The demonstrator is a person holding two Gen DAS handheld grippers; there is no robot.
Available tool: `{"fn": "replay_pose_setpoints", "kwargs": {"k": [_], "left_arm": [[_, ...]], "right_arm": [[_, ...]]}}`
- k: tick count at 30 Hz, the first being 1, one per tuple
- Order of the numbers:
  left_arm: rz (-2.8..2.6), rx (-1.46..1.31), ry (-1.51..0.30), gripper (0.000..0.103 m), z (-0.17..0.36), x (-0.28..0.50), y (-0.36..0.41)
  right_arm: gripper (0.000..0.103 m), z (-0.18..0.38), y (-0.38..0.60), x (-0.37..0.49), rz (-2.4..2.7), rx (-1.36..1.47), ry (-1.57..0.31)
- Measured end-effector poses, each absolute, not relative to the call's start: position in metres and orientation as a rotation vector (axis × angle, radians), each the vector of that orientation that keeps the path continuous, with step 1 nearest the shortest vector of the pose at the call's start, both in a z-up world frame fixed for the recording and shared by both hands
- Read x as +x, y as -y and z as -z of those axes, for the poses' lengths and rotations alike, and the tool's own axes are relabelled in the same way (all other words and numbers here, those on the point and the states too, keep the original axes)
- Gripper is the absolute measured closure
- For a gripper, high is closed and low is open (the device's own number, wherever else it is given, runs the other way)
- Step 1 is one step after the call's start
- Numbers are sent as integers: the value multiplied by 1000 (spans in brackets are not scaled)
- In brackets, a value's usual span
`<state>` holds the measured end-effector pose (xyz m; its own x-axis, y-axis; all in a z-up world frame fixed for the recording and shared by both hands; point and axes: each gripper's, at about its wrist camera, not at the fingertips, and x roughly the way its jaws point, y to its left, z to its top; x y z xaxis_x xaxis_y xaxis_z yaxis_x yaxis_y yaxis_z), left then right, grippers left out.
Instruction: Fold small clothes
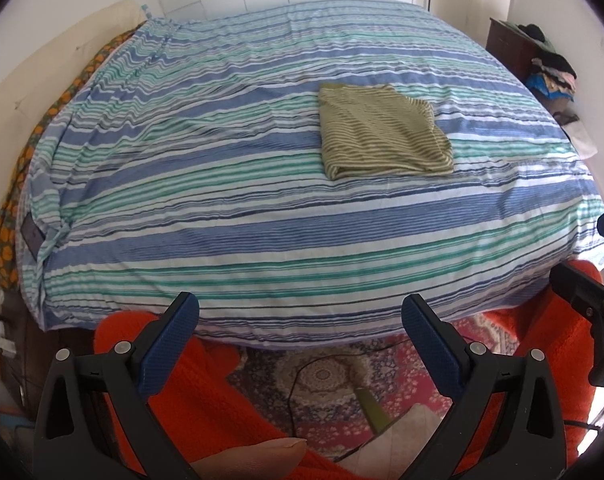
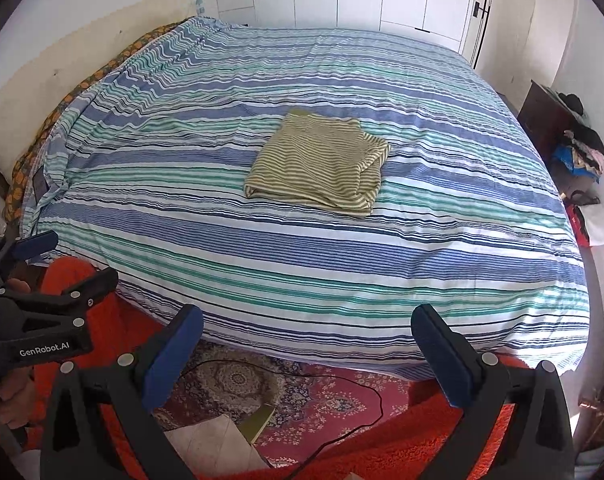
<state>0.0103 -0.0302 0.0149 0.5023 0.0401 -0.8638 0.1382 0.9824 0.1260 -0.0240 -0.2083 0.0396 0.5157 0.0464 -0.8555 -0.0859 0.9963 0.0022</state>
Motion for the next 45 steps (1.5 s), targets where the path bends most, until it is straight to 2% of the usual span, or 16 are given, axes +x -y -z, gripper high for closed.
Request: {"fn": "replay_pose_setpoints", "kwargs": {"k": [45], "left_arm": [[35, 246, -1025, 2, -15, 9, 32]], "right_arm": [[1, -39, 204, -24, -57, -71, -1045]]}}
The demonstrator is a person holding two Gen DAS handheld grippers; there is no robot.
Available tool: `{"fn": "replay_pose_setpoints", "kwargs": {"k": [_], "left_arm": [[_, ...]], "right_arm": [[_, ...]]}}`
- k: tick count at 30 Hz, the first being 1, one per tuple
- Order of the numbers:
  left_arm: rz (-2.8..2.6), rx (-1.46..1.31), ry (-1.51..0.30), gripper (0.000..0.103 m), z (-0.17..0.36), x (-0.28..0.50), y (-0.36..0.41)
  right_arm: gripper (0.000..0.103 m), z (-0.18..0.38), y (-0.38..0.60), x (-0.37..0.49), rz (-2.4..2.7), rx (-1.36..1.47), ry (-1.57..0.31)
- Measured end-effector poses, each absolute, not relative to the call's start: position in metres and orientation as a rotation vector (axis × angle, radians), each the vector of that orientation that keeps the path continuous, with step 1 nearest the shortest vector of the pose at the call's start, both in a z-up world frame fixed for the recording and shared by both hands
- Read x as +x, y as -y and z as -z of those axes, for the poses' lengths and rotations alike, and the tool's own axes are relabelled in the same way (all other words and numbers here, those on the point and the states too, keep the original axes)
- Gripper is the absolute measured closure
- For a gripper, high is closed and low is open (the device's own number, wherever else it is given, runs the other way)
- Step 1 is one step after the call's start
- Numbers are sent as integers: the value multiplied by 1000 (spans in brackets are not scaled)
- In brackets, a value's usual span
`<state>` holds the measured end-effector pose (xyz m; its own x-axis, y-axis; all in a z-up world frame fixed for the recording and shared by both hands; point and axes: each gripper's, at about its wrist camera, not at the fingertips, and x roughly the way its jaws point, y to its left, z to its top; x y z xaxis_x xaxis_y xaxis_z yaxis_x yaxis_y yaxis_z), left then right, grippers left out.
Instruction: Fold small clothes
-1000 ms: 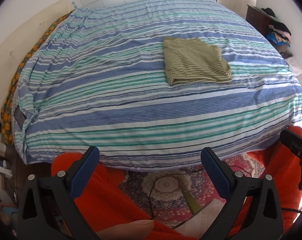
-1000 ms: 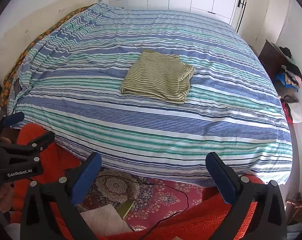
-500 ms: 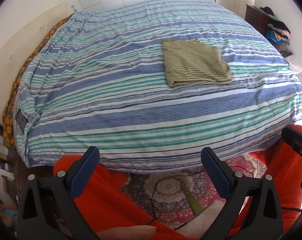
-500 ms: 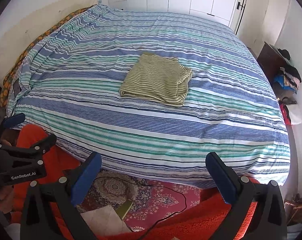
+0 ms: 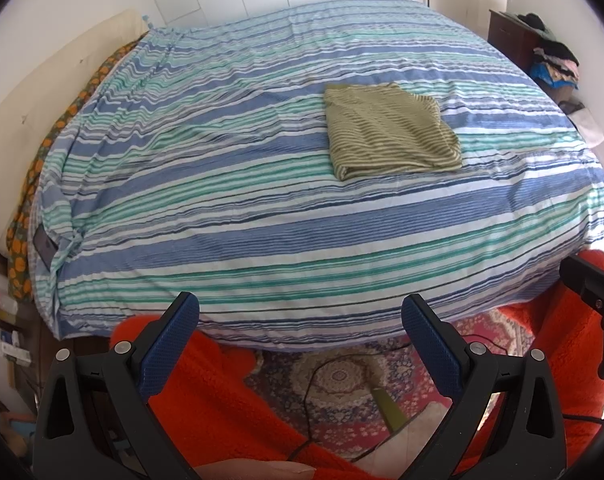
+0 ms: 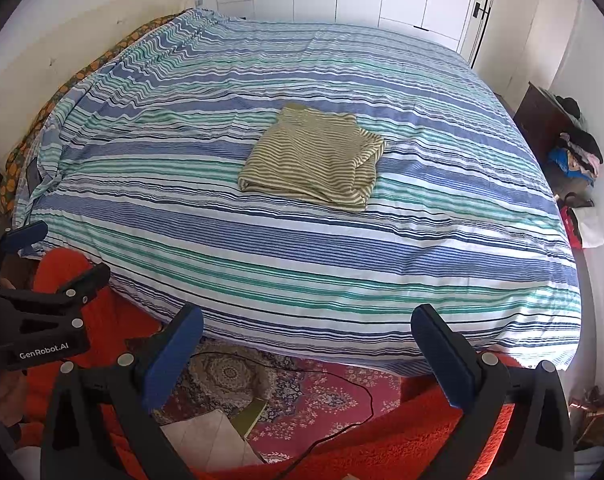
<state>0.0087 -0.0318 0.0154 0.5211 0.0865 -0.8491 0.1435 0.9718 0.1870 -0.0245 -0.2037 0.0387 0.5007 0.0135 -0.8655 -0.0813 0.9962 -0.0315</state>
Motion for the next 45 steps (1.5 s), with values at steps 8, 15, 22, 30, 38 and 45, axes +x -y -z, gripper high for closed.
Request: {"fn": "replay_pose_setpoints", "kwargs": {"k": [8, 15, 22, 30, 38, 45], "left_arm": [[36, 249, -1028, 2, -15, 10, 33], [38, 253, -1030, 2, -14, 9, 35], [47, 258, -1034, 2, -16, 8, 36], [46, 240, -1027, 2, -22, 10, 35], [54, 237, -1031, 2, -21, 9, 37], [48, 228, -1037, 2, -19, 10, 35]], "right_arm": [[1, -39, 204, -24, -59, -70, -1045], [1, -40, 204, -24, -60, -75, -1042], [1, -45, 200, -23, -58, -108, -1041], [1, -60, 197, -24, 5, -178, -984], [1, -63, 195, -24, 34, -229, -966], [1, -62, 191, -27, 45, -255, -954]]}}
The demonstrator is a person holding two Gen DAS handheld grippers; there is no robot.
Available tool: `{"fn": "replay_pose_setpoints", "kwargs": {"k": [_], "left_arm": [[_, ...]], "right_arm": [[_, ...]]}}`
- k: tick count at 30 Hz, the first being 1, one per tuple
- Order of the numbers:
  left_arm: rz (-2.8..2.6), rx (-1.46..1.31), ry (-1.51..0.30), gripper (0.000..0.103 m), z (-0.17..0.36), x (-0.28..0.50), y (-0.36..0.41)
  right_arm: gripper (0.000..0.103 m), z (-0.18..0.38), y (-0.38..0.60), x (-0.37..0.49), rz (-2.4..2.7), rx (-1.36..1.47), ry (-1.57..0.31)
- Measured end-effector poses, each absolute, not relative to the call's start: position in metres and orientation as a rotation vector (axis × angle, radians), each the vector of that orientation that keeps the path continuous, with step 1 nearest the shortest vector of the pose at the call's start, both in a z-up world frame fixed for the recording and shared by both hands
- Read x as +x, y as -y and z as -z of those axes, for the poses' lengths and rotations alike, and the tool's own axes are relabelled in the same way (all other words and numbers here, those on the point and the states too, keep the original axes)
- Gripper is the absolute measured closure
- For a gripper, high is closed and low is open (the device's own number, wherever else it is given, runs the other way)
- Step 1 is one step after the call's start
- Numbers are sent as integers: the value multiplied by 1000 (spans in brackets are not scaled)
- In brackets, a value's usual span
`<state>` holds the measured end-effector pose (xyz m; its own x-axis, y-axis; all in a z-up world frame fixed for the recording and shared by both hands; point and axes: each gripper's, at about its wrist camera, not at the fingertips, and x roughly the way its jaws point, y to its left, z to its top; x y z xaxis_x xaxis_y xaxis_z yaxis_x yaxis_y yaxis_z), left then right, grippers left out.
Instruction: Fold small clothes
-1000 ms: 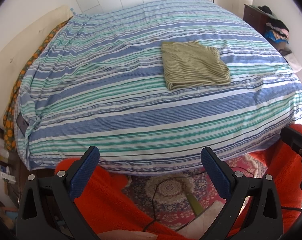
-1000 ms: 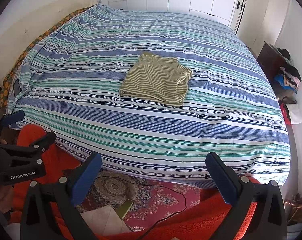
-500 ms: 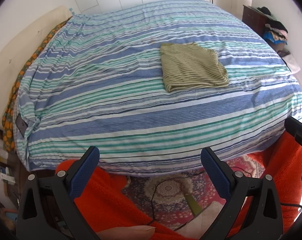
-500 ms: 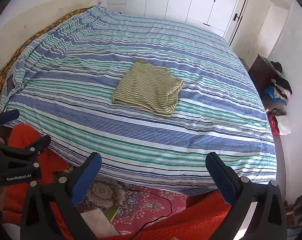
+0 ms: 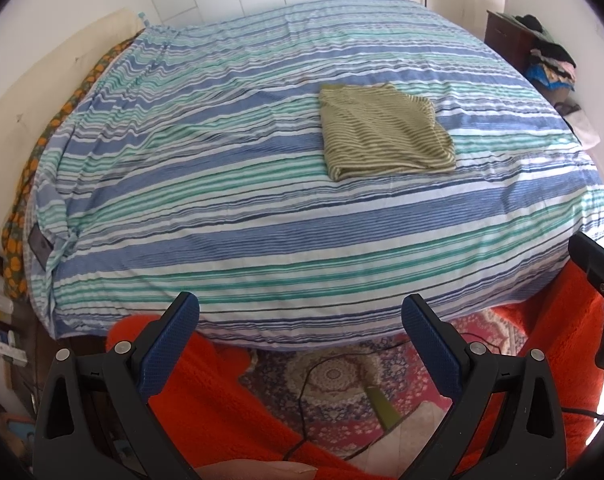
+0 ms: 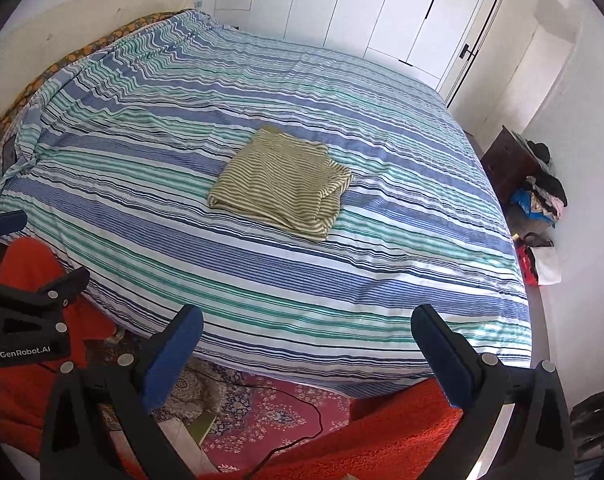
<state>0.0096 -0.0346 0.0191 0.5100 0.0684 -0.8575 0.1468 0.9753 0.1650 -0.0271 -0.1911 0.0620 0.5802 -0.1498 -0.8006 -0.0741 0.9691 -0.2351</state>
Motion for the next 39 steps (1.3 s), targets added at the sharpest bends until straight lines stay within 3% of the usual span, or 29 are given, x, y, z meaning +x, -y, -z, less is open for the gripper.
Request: {"fn": "replay_pose_setpoints", "kwargs": {"k": [39], "left_arm": [[54, 225, -1034, 2, -18, 9, 36]], "right_arm": [[1, -67, 190, -32, 59, -284, -929]]}}
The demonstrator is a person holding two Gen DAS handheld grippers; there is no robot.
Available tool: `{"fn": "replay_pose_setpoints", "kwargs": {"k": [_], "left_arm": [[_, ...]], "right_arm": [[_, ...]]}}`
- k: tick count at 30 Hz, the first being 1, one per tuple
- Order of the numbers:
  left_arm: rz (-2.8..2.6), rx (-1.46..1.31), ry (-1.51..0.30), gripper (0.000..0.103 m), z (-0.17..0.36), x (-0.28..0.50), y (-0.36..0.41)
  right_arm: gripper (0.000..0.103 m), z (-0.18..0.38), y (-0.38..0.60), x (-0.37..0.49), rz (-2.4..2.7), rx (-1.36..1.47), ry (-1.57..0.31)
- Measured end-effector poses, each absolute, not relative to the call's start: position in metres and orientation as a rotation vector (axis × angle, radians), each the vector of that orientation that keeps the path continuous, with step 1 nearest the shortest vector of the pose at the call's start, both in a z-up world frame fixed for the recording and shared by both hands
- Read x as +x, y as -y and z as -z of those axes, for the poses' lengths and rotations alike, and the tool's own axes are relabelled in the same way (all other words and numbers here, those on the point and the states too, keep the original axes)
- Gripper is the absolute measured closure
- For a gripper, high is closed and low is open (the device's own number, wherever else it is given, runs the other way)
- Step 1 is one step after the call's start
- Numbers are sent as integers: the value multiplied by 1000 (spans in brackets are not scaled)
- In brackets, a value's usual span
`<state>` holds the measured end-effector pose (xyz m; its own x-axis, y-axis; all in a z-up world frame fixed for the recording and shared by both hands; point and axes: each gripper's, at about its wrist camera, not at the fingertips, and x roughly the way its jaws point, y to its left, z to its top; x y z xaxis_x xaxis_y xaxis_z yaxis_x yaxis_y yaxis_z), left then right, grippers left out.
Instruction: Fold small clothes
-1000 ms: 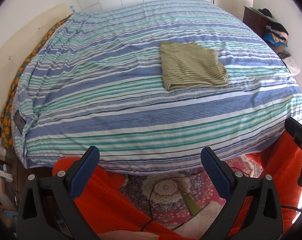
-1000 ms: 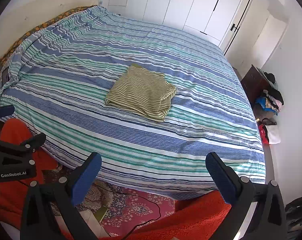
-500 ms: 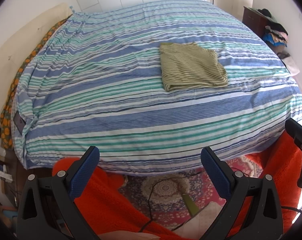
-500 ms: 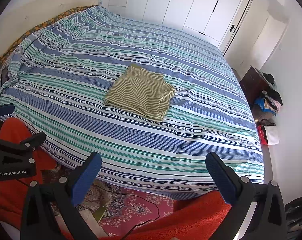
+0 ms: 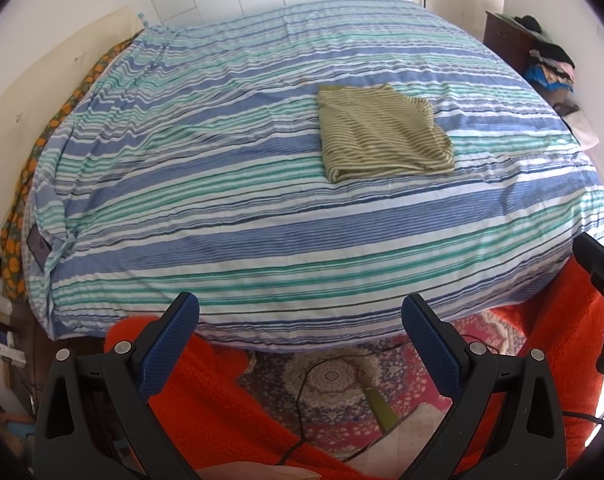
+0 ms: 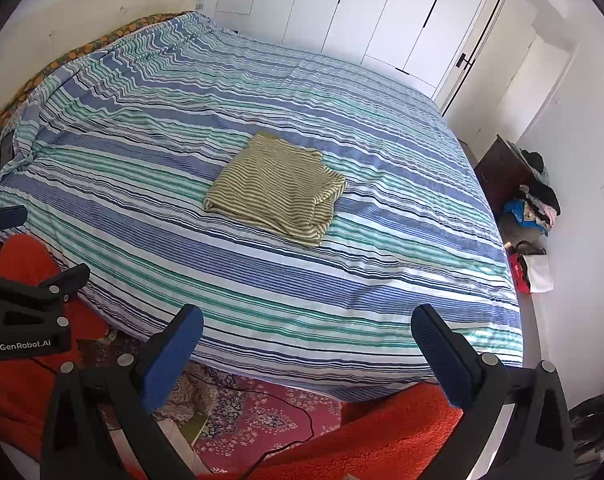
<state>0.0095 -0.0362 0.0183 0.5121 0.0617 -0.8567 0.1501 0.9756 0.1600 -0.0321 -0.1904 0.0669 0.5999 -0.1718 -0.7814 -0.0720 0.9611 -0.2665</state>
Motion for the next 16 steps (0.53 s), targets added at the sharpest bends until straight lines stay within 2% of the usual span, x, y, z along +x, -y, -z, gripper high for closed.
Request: {"fn": "replay_pose_setpoints", "kwargs": {"k": [16], "left_arm": [[69, 228, -1004, 2, -24, 8, 37]], "right_arm": [[1, -65, 191, -32, 55, -283, -930]]}}
